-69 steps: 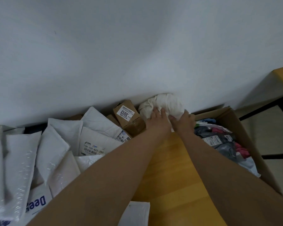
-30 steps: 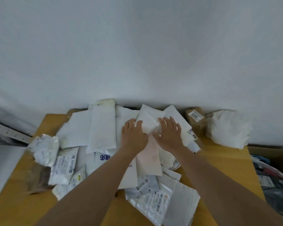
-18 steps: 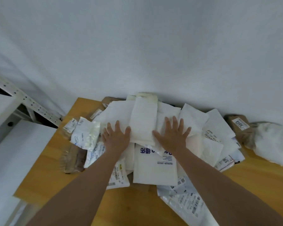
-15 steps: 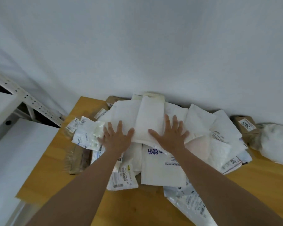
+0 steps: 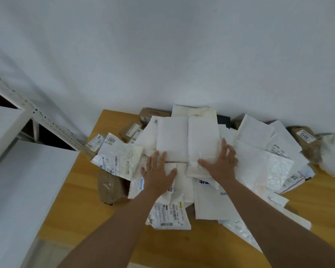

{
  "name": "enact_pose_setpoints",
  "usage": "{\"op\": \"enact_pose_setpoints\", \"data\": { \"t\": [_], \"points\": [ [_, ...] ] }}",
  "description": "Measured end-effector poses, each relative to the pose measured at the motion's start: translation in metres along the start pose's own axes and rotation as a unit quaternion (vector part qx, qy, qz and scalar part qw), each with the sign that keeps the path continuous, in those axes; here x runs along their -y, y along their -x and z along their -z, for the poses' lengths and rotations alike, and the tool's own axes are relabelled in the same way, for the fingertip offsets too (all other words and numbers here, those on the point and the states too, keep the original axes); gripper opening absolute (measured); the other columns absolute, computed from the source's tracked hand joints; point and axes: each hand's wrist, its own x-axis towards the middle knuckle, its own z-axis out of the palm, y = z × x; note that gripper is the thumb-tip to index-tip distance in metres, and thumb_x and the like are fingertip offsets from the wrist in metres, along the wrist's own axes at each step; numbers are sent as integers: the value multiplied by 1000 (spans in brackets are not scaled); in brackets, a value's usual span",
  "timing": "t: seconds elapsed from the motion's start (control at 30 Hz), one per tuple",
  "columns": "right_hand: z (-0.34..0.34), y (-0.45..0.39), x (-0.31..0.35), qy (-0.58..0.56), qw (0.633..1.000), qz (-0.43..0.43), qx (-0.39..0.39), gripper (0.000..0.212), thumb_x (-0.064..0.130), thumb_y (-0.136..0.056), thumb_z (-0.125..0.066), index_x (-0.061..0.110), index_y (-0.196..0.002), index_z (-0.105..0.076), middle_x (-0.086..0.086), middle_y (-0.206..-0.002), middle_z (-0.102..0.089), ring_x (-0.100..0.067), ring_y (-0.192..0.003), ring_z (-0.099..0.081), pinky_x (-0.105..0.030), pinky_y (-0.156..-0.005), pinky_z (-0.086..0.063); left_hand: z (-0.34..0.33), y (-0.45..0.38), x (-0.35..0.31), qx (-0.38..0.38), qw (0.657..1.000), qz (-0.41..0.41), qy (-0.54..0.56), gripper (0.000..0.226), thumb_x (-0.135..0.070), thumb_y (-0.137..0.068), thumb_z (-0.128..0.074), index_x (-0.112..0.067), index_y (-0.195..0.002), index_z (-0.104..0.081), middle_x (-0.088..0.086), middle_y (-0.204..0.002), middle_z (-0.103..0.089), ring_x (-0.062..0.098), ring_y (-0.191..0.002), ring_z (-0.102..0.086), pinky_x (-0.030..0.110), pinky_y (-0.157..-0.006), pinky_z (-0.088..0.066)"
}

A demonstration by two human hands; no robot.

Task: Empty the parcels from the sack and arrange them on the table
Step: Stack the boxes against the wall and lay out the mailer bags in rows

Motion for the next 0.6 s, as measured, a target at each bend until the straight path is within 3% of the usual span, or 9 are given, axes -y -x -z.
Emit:
{"op": "enact_pose_setpoints", "data": {
  "t": [0.17,0.27,0.4,0.6],
  "points": [
    [2,16,-8,-2,1000,17,-3,109,51,-76,-76,26,-155,-5,-7,-159,-5,-38,-143,-14,-56,-112,-25,-5,5,5,-50,999,-1,7,76,-59,-93,-40,-32,-155,-6,-3,-164,4,21,-150,8,56,-118,2],
    [5,34,-25,33,998,54,-21,96,60,-83,-63,25,-154,-9,-9,-159,-11,-35,-144,-17,-56,-113,-25,-11,14,3,-132,991,-15,-19,71,-60,-91,-28,-24,-152,-24,7,-161,-16,28,-149,-7,57,-117,-4],
    [10,63,-67,73,988,100,-97,81,68,-88,-38,19,-150,-24,-14,-156,-25,-35,-143,-25,-59,-113,-26,-27,40,-12,-234,968,-90,-20,56,-48,-96,-32,-15,-140,-41,14,-148,-39,34,-142,-29,57,-115,-21],
    [13,102,-140,75,992,-1,-99,91,77,-81,-31,21,-151,-18,-10,-160,-14,-31,-149,-8,-60,-115,-12,-77,95,-48,-184,968,-165,-33,50,-45,-95,-39,-17,-137,-40,15,-142,-45,34,-137,-33,54,-113,-28]
  ]
}}
